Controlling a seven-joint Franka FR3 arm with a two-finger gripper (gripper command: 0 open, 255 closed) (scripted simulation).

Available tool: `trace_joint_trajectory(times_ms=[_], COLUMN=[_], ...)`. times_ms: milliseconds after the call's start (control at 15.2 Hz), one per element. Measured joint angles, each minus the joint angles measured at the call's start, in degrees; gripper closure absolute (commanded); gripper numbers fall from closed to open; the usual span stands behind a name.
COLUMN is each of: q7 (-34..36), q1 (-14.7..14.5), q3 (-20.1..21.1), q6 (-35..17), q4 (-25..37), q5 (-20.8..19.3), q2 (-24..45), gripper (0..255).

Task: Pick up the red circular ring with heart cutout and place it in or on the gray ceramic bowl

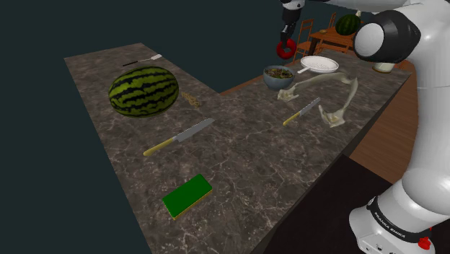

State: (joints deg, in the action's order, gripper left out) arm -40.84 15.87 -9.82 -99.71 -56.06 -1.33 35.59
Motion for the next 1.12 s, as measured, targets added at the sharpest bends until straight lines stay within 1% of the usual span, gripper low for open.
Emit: trace_joint_trajectory(times_ms=[66,198,858,1122], q7=[-0.2,-0.4,0.2,0.4], q1=[0.3,0.5,-0.1,-0.2], q3=[0.0,0.0,0.0,0.1], q6=[-0.2,-1.4,-10.0,-12.0], q4=[0.7,-0.1,-10.4,-11.5], q5=[0.2,0.2,-0.1,-0.1], q2=[0.9,1.2,-0.3,-0.1], gripper=[255,255,255,255])
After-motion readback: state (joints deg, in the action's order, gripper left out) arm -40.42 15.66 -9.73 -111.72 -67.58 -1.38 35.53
